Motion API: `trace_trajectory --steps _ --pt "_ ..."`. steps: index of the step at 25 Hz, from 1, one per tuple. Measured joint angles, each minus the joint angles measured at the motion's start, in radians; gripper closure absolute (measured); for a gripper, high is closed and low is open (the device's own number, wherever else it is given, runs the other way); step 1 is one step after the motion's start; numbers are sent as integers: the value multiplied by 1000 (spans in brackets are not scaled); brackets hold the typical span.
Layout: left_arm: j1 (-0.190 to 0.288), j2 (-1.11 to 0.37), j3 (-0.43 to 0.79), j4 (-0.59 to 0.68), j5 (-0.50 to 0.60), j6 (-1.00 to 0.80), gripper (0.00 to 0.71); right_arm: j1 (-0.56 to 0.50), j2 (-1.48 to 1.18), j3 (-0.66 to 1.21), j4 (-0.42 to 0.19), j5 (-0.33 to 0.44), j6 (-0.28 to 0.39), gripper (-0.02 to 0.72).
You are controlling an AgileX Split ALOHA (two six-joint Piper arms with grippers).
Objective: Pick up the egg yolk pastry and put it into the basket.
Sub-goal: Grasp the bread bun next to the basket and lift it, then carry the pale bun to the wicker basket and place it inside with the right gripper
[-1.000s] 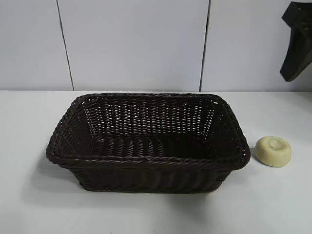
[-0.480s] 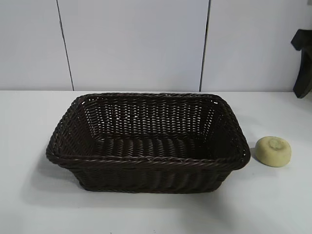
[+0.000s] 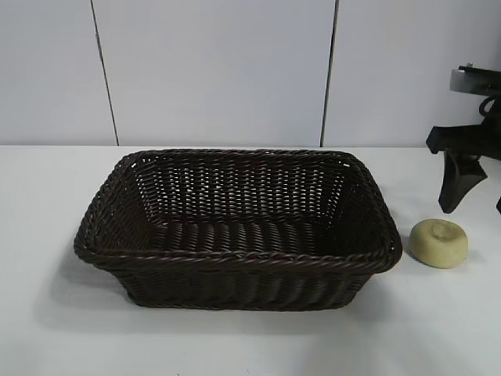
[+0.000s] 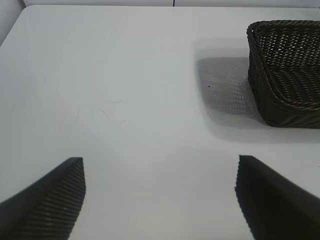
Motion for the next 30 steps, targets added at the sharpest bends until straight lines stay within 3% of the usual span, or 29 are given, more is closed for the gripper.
trace_trajectory --steps 7,9,10,14,16,30 --pt "0 0 0 0 0 0 112 0 81 -1 25 -38 0 207" --pt "0 0 0 0 0 0 112 0 87 -1 26 -39 0 239" --pt "0 0 0 0 0 0 112 0 87 -1 28 -40 0 282" --pt "0 0 0 0 0 0 112 0 86 -1 30 -40 0 591" --pt "0 0 0 0 0 0 112 0 74 -1 30 -29 0 643" --pt "0 0 0 0 0 0 112 0 -298 -1 26 188 0 659"
